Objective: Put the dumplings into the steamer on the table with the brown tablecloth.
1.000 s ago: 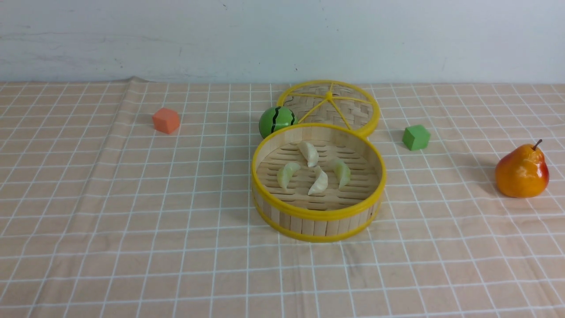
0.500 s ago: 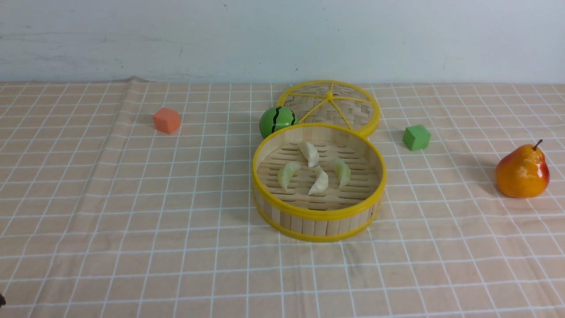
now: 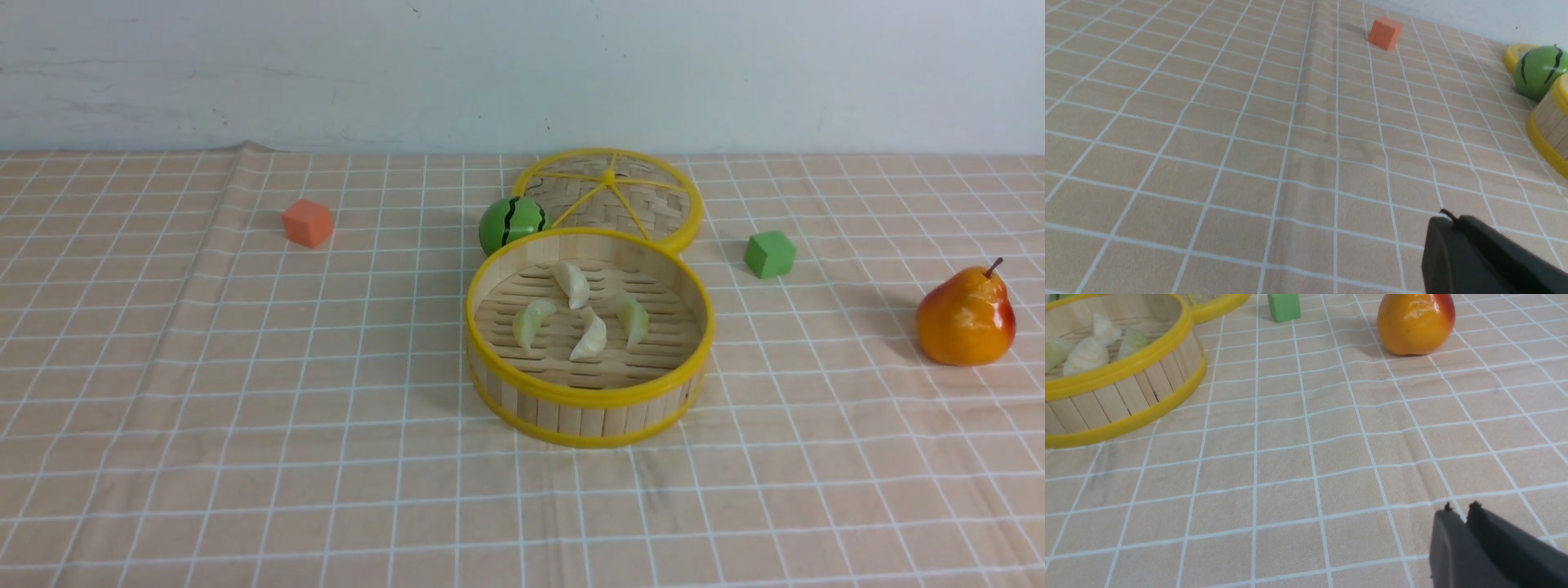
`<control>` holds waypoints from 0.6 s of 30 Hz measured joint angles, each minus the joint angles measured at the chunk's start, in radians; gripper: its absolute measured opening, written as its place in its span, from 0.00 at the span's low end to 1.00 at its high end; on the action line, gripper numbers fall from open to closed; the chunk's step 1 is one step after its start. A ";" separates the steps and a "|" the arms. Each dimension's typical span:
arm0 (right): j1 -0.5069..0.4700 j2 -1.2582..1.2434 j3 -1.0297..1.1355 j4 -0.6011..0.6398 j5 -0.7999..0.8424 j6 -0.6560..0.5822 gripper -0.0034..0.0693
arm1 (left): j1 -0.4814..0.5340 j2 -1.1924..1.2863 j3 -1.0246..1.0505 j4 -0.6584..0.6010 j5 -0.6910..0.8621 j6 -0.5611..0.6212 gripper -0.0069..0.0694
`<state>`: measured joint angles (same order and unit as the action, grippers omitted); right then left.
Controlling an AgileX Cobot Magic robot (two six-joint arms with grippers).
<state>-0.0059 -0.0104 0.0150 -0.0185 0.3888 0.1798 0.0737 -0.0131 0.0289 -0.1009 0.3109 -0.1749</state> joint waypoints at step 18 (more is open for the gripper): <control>0.000 0.000 0.000 0.001 0.001 0.000 0.16 | -0.121 0.000 0.000 0.142 0.077 -0.092 0.07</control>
<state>-0.0059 -0.0104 0.0150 -0.0175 0.3896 0.1798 -0.0474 -0.0131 0.0289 0.0406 0.3875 -0.2667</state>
